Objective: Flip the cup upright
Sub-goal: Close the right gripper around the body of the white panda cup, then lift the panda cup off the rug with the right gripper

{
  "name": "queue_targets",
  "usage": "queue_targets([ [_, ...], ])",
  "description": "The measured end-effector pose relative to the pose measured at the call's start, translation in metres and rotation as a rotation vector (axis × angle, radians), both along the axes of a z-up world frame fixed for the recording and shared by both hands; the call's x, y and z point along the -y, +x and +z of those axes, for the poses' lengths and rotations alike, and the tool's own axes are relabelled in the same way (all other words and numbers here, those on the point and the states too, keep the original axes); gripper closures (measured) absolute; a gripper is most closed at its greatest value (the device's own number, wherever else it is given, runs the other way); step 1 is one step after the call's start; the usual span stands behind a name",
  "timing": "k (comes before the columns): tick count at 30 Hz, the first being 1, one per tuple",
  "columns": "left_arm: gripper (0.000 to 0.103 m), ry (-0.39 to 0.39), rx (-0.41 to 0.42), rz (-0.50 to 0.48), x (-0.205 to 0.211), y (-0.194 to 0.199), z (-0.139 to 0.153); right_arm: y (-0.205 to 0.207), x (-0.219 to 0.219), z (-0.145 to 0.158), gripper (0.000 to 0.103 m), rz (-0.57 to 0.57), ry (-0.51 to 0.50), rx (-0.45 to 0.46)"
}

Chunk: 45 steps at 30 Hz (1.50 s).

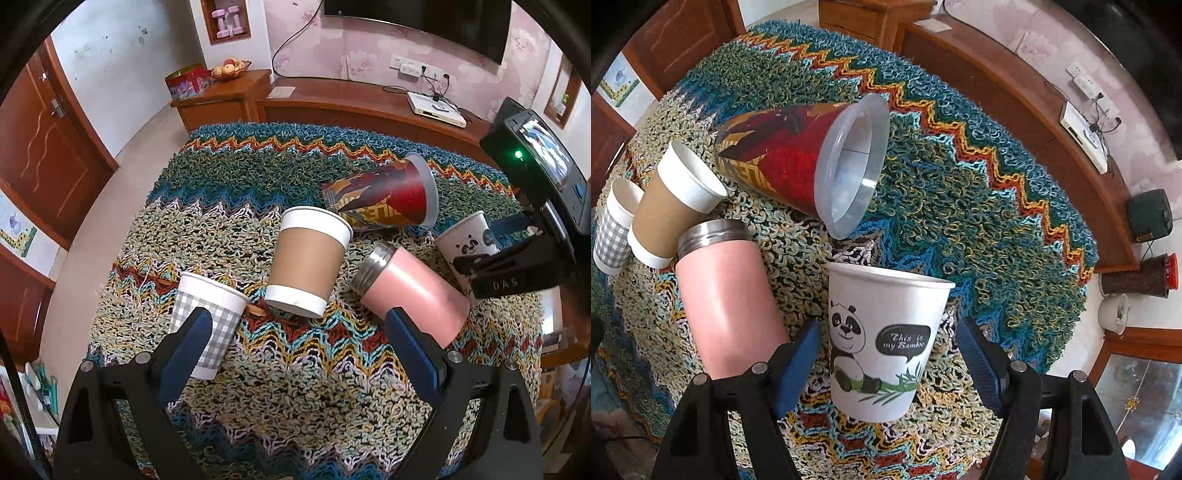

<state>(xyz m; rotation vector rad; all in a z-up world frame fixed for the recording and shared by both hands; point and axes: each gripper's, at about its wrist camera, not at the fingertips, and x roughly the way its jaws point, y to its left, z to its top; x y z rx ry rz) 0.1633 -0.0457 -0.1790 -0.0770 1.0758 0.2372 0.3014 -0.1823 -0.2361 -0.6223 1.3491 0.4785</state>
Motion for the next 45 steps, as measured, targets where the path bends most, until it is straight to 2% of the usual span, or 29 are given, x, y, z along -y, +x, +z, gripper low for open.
queue_targets([
  [12,0.007,0.005,0.019,0.032,0.003,0.031,-0.013,0.003,-0.003,-0.009,0.028,-0.007,0.012,-0.020],
  [16,0.007,-0.001,-0.003,0.020,0.004,0.033,-0.019,0.005,-0.001,-0.016,0.030,-0.011,0.013,-0.046],
  [18,0.007,0.000,-0.006,0.015,0.005,0.035,-0.020,0.007,-0.001,-0.021,0.037,-0.020,0.010,-0.070],
  [26,0.007,0.024,-0.049,0.017,0.006,0.039,-0.027,0.013,0.003,-0.019,0.038,-0.065,0.028,-0.098],
  [34,0.007,0.022,-0.046,0.031,0.005,0.031,-0.019,-0.006,0.013,0.012,0.039,-0.131,0.081,-0.039],
  [39,0.007,0.016,-0.025,0.044,0.000,0.018,-0.007,-0.026,0.024,0.036,0.039,-0.188,0.149,0.041],
  [45,0.007,0.031,0.022,0.058,-0.004,-0.004,0.008,-0.073,0.026,0.054,0.039,-0.278,0.251,0.130],
])
